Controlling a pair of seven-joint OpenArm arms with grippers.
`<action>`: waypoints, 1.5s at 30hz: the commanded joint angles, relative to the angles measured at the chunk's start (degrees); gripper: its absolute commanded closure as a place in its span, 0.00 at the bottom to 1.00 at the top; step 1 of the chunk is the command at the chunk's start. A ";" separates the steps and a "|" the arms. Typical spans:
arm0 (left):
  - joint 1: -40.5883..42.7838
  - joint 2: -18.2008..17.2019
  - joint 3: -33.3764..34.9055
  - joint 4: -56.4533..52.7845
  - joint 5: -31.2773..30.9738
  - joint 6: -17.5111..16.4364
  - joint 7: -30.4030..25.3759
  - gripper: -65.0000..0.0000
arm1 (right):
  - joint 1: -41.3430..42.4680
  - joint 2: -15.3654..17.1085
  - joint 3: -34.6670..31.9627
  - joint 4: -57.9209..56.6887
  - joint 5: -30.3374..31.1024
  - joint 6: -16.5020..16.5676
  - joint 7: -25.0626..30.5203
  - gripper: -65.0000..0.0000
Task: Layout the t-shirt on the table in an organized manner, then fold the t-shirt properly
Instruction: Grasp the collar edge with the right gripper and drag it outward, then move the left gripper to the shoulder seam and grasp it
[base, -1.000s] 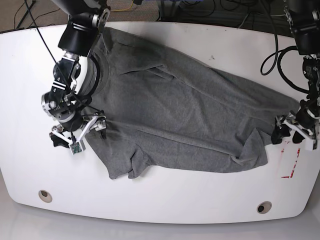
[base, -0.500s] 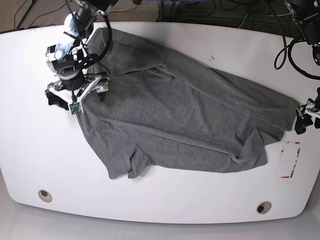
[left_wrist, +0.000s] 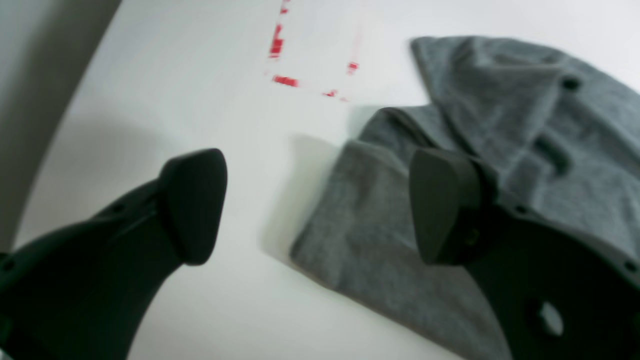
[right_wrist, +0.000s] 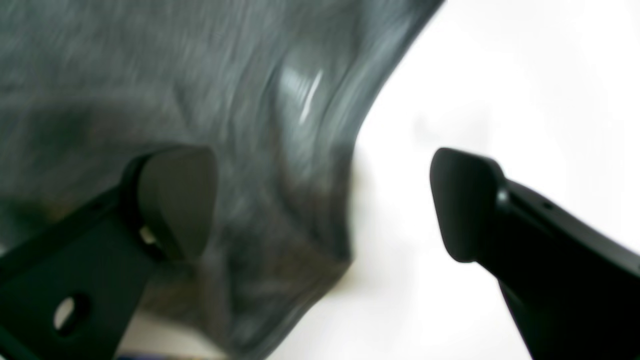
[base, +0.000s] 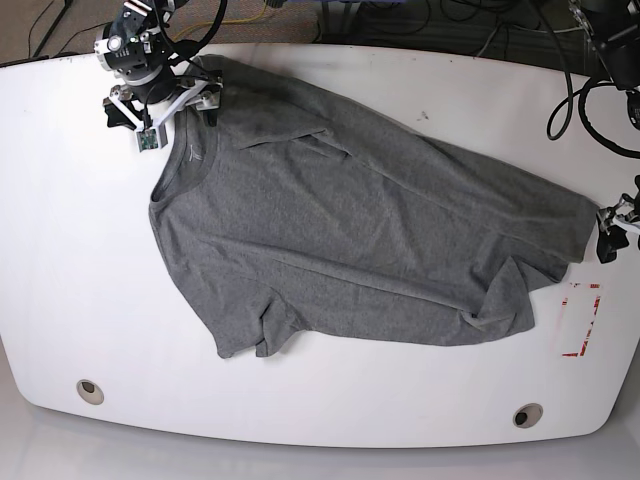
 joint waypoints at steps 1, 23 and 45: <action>-1.86 -1.59 -0.33 1.12 -1.07 -0.21 -1.74 0.19 | -1.06 0.10 0.00 1.09 1.35 0.10 0.97 0.00; -2.12 -1.59 -0.24 0.76 -1.07 -0.21 -1.74 0.19 | -3.17 0.10 -0.17 -4.71 1.52 0.10 1.06 0.01; -9.86 -0.71 -0.24 -12.86 3.77 -0.39 -1.74 0.19 | -2.64 0.10 -0.35 -4.98 1.00 0.10 1.06 0.90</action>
